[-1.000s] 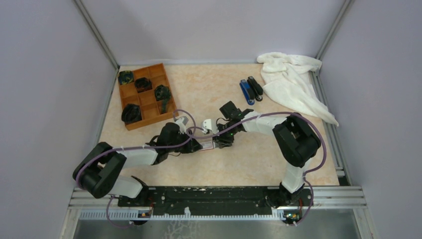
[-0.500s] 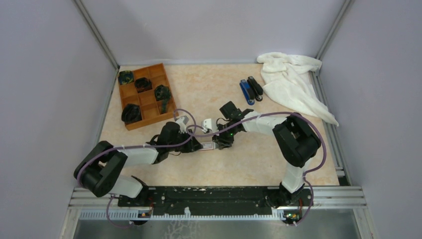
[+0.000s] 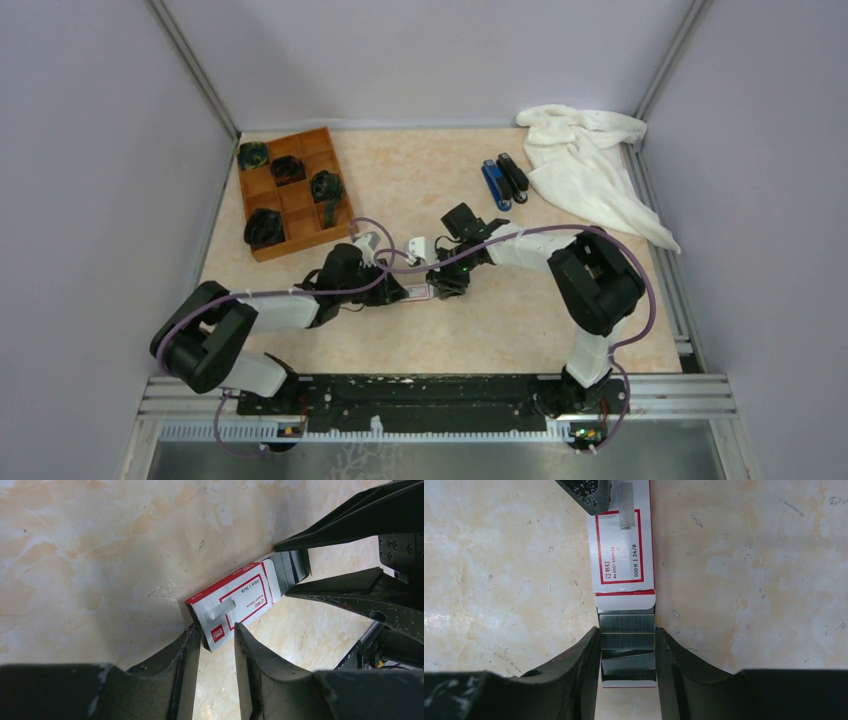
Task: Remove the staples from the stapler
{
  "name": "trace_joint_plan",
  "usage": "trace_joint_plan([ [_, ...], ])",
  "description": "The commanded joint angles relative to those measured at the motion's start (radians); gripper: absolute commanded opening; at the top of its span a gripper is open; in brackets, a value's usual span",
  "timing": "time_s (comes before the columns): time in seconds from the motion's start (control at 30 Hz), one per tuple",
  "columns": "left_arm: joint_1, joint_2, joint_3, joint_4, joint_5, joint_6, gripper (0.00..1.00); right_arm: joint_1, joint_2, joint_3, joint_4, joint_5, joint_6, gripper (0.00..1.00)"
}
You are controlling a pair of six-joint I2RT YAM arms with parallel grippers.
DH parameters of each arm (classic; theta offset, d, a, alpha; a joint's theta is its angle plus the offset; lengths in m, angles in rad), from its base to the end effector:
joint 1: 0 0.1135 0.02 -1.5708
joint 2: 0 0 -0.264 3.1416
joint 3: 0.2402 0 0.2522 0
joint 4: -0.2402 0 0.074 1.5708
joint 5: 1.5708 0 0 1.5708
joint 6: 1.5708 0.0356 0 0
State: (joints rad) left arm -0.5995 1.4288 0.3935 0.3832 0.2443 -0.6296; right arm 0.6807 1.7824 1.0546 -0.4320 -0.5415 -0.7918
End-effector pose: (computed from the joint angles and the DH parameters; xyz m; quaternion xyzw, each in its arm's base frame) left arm 0.1978 -0.1456 0.1289 0.0406 0.8904 -0.3430 0.2966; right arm 0.2527 0.2282 0.1577 -0.6739 0.6623 0.2505 0.2109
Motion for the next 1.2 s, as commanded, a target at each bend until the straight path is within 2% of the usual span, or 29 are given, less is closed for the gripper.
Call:
trace_joint_plan([
  [0.0,0.006,0.051,-0.030,-0.159,-0.034,0.045,0.40,0.016,0.003,0.014,0.019,-0.023,-0.014,0.27],
  [0.33,0.006,0.051,-0.031,-0.150,-0.021,0.040,0.39,0.044,-0.009,-0.007,0.028,-0.006,-0.049,0.27],
  [0.8,0.006,0.081,-0.035,-0.118,0.014,0.031,0.39,0.047,-0.004,-0.001,0.085,0.016,0.016,0.28],
  [1.0,0.006,0.068,-0.042,-0.118,0.006,0.030,0.39,0.048,-0.004,-0.010,0.064,0.008,-0.024,0.33],
  [1.17,0.006,0.080,-0.033,-0.111,0.017,0.031,0.39,0.056,0.006,0.000,0.016,-0.026,-0.082,0.31],
])
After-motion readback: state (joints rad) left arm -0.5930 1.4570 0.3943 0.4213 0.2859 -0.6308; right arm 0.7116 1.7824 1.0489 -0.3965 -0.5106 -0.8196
